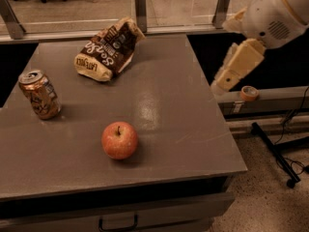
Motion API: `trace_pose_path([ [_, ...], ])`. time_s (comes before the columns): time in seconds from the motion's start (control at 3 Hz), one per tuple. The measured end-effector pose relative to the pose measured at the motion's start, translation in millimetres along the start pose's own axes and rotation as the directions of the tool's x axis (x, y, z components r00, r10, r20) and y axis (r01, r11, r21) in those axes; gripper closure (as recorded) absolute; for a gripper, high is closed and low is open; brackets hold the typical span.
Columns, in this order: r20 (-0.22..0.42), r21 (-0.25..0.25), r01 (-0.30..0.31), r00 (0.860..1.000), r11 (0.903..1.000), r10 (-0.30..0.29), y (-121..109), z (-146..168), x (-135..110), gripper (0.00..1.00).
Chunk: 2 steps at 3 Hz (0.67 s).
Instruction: Move brown chip bag near apple
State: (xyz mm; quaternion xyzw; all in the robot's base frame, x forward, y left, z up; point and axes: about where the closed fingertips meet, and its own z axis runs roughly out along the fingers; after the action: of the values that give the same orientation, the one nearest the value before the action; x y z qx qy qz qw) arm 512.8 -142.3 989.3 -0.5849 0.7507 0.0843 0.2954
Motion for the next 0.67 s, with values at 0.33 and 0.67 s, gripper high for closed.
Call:
trace_pose_path([
  [0.33,0.119,0.045,-0.083,0.99,0.9956,0.077,-32.7,37.3,-35.0,0.0],
  [0.67,0.239,0.112,-0.188,0.958,0.9758,0.157,-73.2,61.3,-72.0,0.0],
])
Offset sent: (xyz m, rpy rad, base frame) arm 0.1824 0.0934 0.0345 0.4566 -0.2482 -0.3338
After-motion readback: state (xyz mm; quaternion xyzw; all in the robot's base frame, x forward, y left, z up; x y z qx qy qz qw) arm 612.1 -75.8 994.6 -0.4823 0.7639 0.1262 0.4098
